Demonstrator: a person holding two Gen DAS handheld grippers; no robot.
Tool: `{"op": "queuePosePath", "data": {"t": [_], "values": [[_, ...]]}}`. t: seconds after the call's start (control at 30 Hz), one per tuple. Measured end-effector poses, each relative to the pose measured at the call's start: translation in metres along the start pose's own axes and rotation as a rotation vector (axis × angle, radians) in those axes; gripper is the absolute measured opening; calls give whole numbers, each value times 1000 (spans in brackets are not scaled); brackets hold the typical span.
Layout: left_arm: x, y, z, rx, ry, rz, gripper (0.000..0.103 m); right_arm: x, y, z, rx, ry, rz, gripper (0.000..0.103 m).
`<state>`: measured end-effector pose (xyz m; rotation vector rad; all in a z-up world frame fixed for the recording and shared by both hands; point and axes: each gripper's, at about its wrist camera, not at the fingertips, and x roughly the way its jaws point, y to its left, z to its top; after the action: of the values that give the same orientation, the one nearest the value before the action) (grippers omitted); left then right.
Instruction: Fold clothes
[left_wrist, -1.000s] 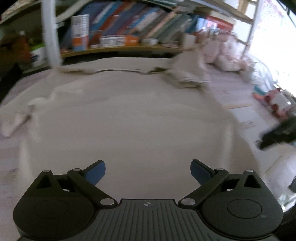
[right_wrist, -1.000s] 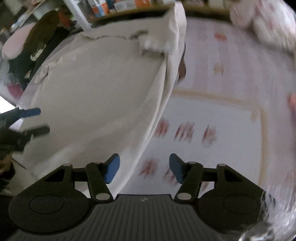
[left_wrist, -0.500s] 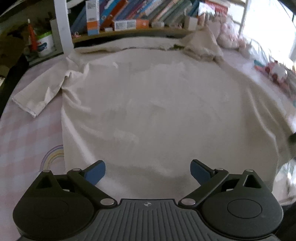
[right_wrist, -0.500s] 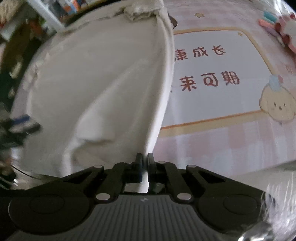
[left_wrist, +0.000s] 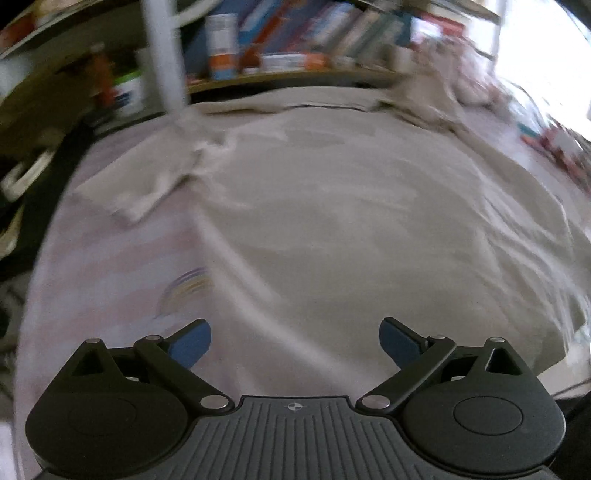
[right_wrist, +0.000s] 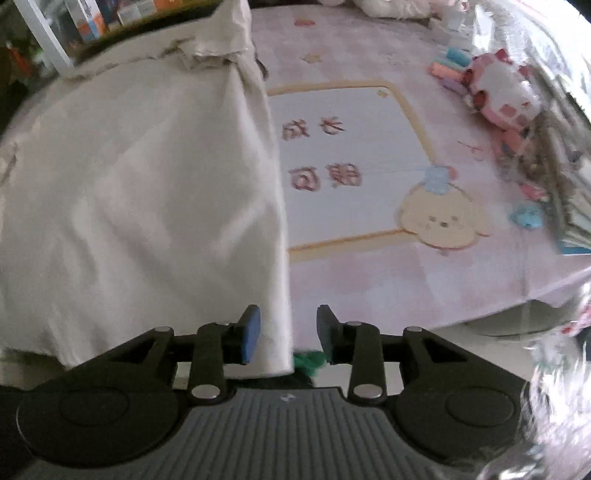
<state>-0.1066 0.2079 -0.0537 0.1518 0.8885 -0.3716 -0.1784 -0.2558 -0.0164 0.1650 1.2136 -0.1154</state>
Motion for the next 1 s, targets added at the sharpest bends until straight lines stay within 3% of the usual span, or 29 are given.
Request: {"op": "queuePosePath", "data": {"t": [0.13,0.2,0.27,0.3,0.37,0.4,0.67,0.73,0.77,0.83,1.0], "values": [[-9,25,-9,-157,27,-4,70,18,11,5,-11,5,0,32],[-4,31,-12,-222,51,-15,50,27,10,5,-16,15,-3,32],[-2,32,-12,-254,42,-10,41,31,10,6,-11,9,0,32],[-1,33,-11,-267,39,-13,25,32,10,6,-11,7,1,31],[3,34,-10,-289,52,-38,2,31,10,6,-21,14,26,16],[3,34,-10,-284,58,-43,2,33,9,6,-26,24,42,7],[-1,27,-9,-168,111,-72,2,27,1,-5,-48,57,23,8],[-1,26,-5,-141,126,-71,3,24,-1,-3,-41,47,6,12],[-1,26,-2,-128,135,-59,11,23,-1,-1,-38,42,-2,16],[-4,28,4,-117,120,-27,12,17,1,5,-64,13,-33,32],[-13,38,25,-157,9,27,20,-3,6,47,-83,-120,26,38]]}}
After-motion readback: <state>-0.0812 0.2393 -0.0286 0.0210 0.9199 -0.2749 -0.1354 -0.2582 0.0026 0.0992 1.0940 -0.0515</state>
